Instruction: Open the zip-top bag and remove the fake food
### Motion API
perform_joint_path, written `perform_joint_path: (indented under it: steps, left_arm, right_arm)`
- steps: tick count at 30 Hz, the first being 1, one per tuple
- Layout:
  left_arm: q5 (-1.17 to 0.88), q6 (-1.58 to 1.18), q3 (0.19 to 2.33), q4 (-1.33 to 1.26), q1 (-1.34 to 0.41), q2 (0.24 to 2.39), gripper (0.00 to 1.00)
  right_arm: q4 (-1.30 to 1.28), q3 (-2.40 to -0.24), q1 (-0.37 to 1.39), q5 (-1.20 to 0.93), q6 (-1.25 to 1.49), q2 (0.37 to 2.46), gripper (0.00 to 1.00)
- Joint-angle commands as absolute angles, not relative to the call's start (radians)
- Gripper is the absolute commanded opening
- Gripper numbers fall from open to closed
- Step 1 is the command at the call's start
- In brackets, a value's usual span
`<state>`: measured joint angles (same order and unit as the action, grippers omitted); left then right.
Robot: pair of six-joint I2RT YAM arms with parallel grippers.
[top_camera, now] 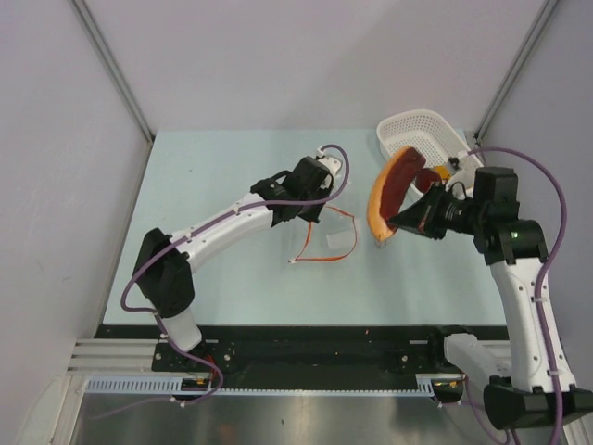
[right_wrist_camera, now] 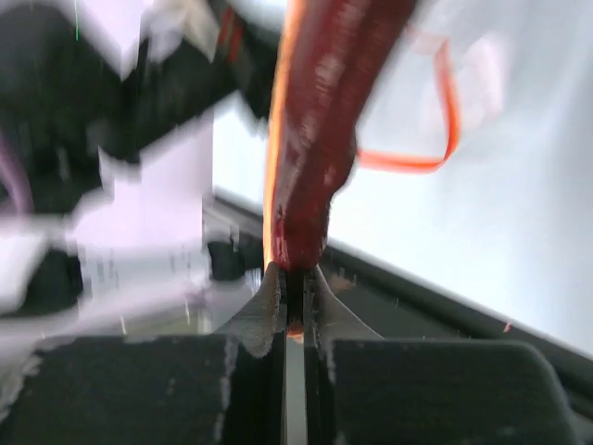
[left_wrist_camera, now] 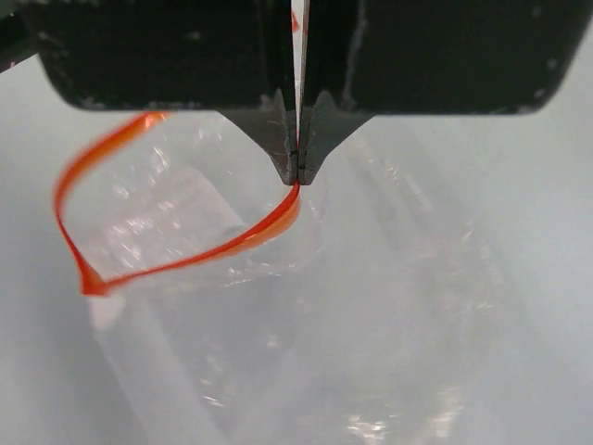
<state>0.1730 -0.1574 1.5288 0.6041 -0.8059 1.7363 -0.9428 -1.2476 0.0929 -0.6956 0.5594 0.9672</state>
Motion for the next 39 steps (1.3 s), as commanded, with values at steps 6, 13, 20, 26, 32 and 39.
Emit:
perform_joint_path:
  steps: [6, 13, 20, 26, 32, 39]
  left_arm:
    - [0.163, -0.209, 1.586, 0.658, -0.808, 1.839, 0.0]
    - [0.062, -0.225, 1.525, 0.629, -0.808, 1.743, 0.66]
    - [-0.139, -0.221, 1.491, 0.641, -0.808, 1.588, 0.82]
    - [-0.302, -0.279, 1.407, 0.614, -0.815, 1.464, 0.82]
    - [-0.238, -0.321, 1.299, 0.64, -0.818, 1.325, 0.82]
    - [-0.201, -0.365, 1.253, 0.667, -0.818, 1.24, 0.83]
  right_arm:
    - [-0.65, -1.437, -0.064, -0.55, 0.507, 1.471, 0.0]
    - [-0.827, -1.851, -0.124, -0.538, 0.383, 1.886, 0.0]
    - [-0.873, -2.212, -0.16, -0.854, 0.408, 2.262, 0.0]
    - [-0.721, -2.338, -0.207, -1.025, 0.63, 2.453, 0.02]
    - [-0.628, -2.234, -0.308, -0.927, 0.753, 2.41, 0.34]
    - [-0.91, -2.359, -0.41, -0.786, 0.657, 2.382, 0.82]
